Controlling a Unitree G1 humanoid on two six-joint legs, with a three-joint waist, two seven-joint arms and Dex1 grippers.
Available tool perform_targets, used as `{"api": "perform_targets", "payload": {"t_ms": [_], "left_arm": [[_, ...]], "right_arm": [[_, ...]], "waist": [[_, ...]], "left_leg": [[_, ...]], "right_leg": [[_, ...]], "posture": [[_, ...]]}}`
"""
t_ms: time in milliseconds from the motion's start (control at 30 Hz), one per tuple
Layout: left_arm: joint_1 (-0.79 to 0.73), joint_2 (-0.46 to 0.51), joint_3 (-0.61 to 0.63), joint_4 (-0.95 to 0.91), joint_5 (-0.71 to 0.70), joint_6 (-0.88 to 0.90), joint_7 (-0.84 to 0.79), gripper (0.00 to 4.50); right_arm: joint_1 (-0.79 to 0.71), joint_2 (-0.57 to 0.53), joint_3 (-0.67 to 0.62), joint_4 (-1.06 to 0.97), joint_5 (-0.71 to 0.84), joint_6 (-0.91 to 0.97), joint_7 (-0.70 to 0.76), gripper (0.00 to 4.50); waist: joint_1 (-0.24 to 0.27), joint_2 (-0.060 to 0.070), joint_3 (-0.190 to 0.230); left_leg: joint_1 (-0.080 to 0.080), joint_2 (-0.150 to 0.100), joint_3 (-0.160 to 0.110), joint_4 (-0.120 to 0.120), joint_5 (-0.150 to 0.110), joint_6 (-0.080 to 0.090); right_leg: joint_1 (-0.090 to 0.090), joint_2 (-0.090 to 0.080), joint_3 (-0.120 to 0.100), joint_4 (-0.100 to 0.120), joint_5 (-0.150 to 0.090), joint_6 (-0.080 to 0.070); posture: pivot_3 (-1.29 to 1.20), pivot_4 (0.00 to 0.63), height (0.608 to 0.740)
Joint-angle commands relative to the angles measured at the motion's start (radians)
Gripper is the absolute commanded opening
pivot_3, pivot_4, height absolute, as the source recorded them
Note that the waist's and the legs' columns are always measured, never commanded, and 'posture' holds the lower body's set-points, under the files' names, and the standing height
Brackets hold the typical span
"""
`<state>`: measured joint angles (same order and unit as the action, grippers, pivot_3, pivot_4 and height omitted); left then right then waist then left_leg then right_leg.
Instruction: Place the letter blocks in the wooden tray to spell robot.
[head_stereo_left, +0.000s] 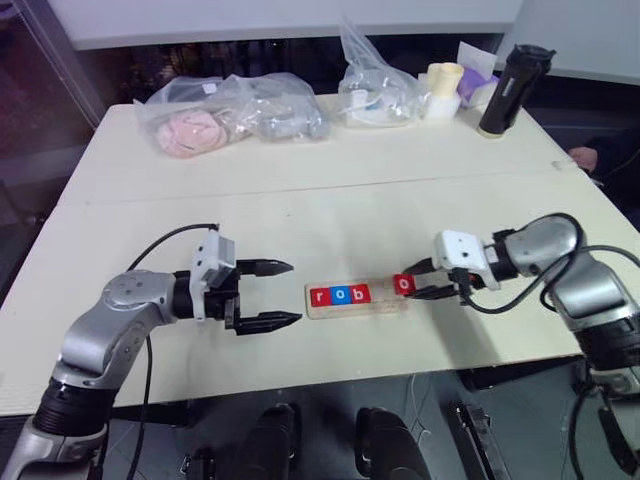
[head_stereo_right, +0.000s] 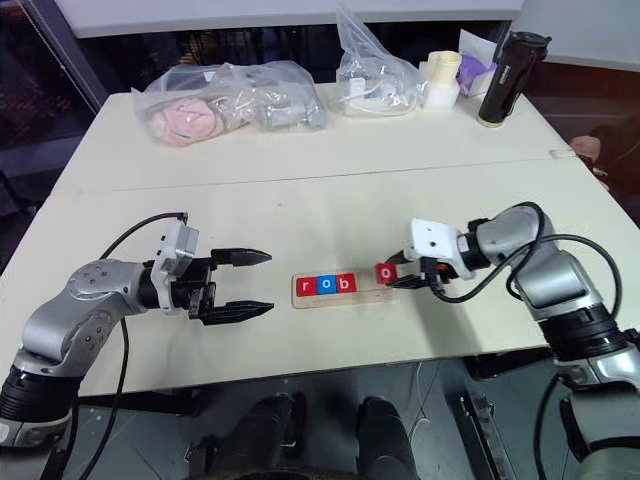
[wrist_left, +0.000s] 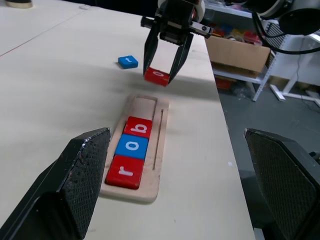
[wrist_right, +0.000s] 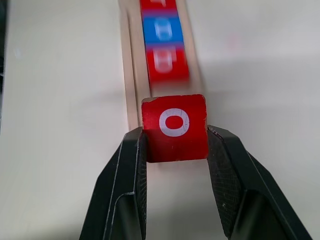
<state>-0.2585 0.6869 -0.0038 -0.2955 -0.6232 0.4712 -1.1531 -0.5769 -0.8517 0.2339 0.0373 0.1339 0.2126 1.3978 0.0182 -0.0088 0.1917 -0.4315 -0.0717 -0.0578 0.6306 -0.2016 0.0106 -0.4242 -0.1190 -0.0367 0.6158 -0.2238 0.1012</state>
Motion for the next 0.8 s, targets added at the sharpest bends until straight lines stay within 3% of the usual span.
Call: {"api": "perform_targets", "payload": {"t_ms": [33, 800], "left_arm": [[-0.01, 0.01, 0.026, -0.026, -0.019, -0.003, -0.003, 4.5], [0.026, 0.011, 0.046, -0.062, -0.025, 0.004, 0.025, 4.5]], "right_arm": [[-0.039, 0.03, 0.04, 0.04, -0.041, -0.032, -0.003, 1.11], [-0.1, 0.117, 0.08, 0.199, -0.118, -0.133, -0.004, 1.11]], "waist": [[-0.004, 0.0, 0.0], [-0.007, 0.0, 0.0]], "left_leg": [[0.0, 0.0, 0.0, 0.0, 0.0, 0.0], [0.0, 0.0, 0.001, 0.0, 0.001, 0.001]], "right_leg": [[0.0, 0.0, 0.0, -0.001, 0.0, 0.0], [-0.001, 0.001, 0.0, 0.002, 0.001, 0.001]], "posture": [[0.0, 0.15, 0.725], [0.0, 0.15, 0.725]]}}
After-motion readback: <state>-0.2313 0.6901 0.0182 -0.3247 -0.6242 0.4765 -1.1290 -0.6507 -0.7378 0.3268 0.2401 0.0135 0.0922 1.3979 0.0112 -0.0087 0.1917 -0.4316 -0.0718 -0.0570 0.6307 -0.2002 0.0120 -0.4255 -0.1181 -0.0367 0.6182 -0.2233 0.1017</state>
